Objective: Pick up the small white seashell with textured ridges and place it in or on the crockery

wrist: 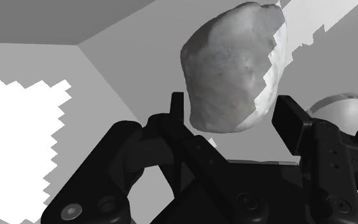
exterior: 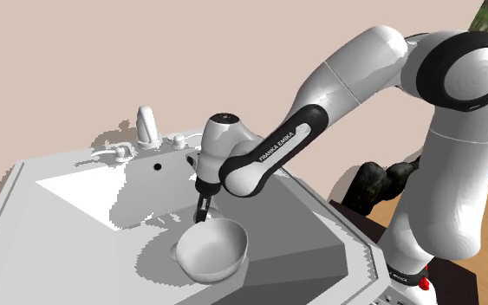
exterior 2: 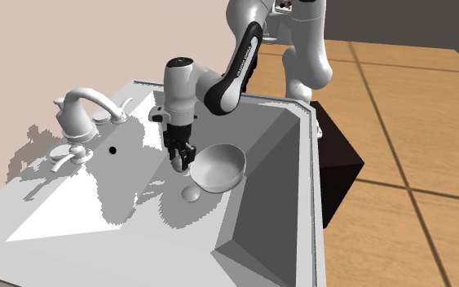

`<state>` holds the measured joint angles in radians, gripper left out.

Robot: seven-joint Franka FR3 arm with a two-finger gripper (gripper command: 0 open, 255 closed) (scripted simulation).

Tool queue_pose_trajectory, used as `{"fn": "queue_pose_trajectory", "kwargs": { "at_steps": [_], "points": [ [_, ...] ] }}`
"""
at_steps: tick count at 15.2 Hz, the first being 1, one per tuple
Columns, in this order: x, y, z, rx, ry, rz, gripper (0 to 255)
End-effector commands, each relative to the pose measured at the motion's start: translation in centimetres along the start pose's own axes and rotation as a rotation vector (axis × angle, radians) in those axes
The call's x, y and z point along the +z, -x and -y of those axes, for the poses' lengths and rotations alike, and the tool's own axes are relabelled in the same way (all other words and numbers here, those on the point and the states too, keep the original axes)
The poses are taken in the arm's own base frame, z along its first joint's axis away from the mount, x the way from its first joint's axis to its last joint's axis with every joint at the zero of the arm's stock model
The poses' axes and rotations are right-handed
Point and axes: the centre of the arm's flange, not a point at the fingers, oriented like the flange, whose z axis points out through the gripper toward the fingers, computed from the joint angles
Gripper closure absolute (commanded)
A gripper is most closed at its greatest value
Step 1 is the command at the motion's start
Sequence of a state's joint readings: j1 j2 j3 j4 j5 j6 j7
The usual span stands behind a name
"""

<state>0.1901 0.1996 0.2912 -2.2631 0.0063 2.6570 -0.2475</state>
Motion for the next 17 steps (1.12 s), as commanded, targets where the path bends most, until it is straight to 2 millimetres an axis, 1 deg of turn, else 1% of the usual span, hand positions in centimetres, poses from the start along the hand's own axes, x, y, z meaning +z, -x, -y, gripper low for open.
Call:
{"fn": "queue_pose_trajectory", "kwargs": {
  "at_steps": [1, 3, 4, 17],
  "points": [
    [1.1, 0.5, 0.5, -0.007, -0.012, 0.026, 255],
    [0.6, 0.5, 1.0, -0.007, -0.012, 0.026, 255],
    [1.3, 1.4, 0.3, -0.006, -0.012, 0.025, 255],
    [-5.4, -0.1, 0.4, -0.006, -0.012, 0.025, 255]
  ]
}}
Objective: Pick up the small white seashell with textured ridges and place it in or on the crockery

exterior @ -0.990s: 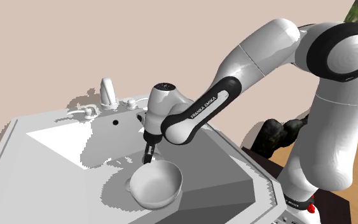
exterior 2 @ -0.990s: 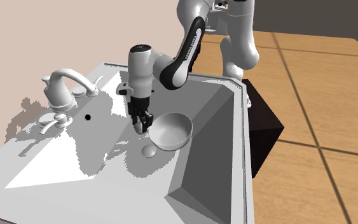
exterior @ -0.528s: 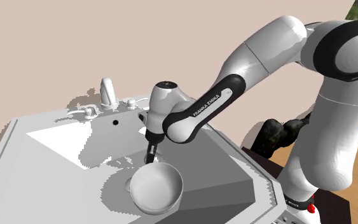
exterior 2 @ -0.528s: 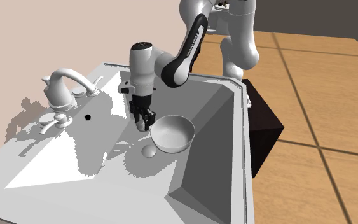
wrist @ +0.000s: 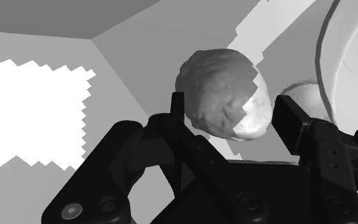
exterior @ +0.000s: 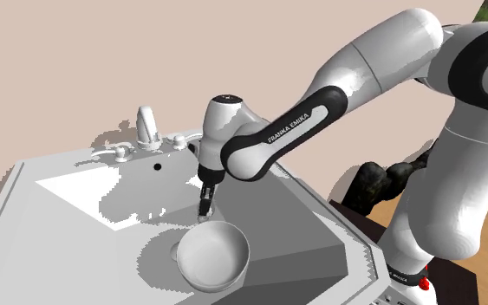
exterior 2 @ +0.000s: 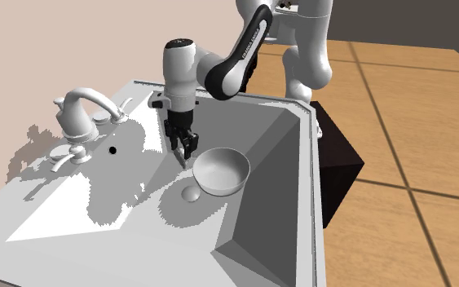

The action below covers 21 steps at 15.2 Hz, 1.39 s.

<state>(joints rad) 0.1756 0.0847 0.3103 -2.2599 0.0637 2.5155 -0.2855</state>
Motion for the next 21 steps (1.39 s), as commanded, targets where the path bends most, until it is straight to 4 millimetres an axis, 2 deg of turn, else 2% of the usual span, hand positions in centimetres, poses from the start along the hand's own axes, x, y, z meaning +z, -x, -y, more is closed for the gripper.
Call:
{"fn": "queue_pose_trajectory", "kwargs": {
  "at_steps": [1, 15, 16, 21],
  "points": [
    [-1.1, -0.1, -0.1, 0.000, 0.000, 0.000, 255],
    [-8.4, -1.5, 0.1, 0.000, 0.000, 0.000, 255],
    [-8.4, -1.5, 0.1, 0.000, 0.000, 0.000, 255],
    [-8.5, 0.1, 6.5, 0.000, 0.000, 0.000, 255]
  ]
}}
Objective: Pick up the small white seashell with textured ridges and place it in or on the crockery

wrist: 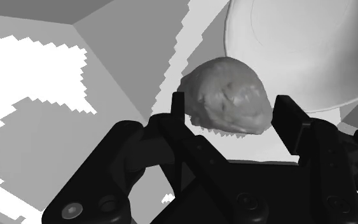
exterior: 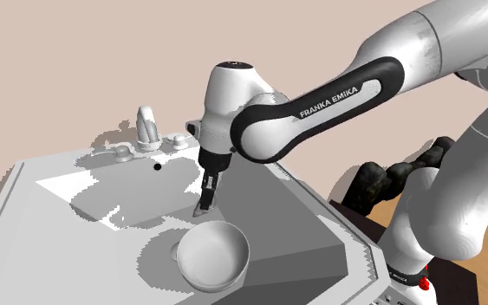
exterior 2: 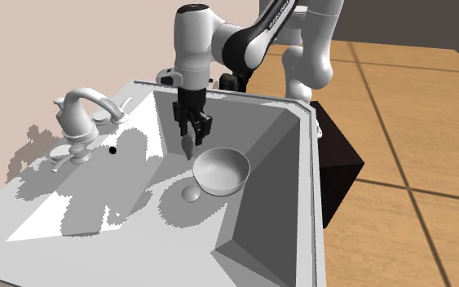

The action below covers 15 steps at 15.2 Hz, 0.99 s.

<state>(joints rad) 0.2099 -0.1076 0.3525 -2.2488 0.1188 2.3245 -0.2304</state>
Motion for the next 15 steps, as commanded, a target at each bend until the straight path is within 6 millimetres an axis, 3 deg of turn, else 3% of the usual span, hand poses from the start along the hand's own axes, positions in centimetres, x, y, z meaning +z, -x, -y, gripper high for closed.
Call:
{"fn": "queue_pose_trajectory", "kwargs": {
  "at_steps": [1, 5, 6, 15],
  "points": [
    [-0.3, 0.6, 2.6, 0.001, 0.001, 0.000, 255],
    [-0.4, 1.8, 7.7, 0.001, 0.001, 0.000, 255],
    [-0.4, 2.4, 10.0, 0.001, 0.001, 0.000, 255],
    [4.3, 3.3, 9.9, 0.001, 0.001, 0.000, 255]
  ]
}}
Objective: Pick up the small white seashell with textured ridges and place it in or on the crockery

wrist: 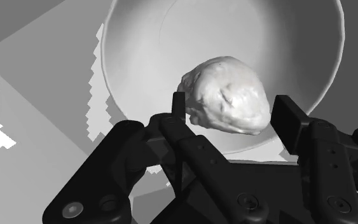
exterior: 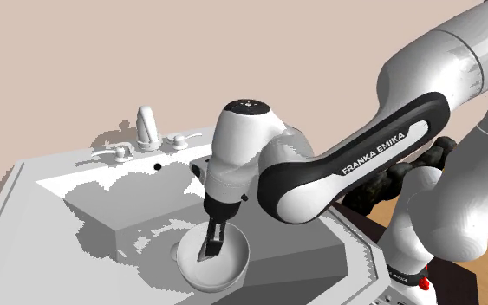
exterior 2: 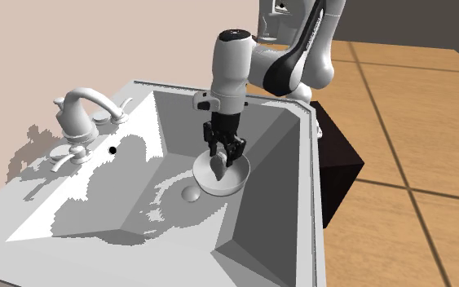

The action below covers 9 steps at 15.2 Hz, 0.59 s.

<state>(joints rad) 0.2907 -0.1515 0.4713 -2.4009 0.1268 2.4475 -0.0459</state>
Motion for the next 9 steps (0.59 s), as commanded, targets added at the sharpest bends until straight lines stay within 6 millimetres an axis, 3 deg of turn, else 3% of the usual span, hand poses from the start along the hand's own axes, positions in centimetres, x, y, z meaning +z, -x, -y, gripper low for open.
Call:
{"fn": "queue_pose_trajectory", "kwargs": {
  "at_steps": [1, 4, 9],
  "points": [
    [1.1, 0.2, 0.0, 0.000, 0.000, -0.001, 255],
    [2.6, 0.5, -0.1, 0.000, 0.000, -0.001, 255],
    [2.6, 0.5, -0.1, 0.000, 0.000, -0.001, 255]
  ]
}}
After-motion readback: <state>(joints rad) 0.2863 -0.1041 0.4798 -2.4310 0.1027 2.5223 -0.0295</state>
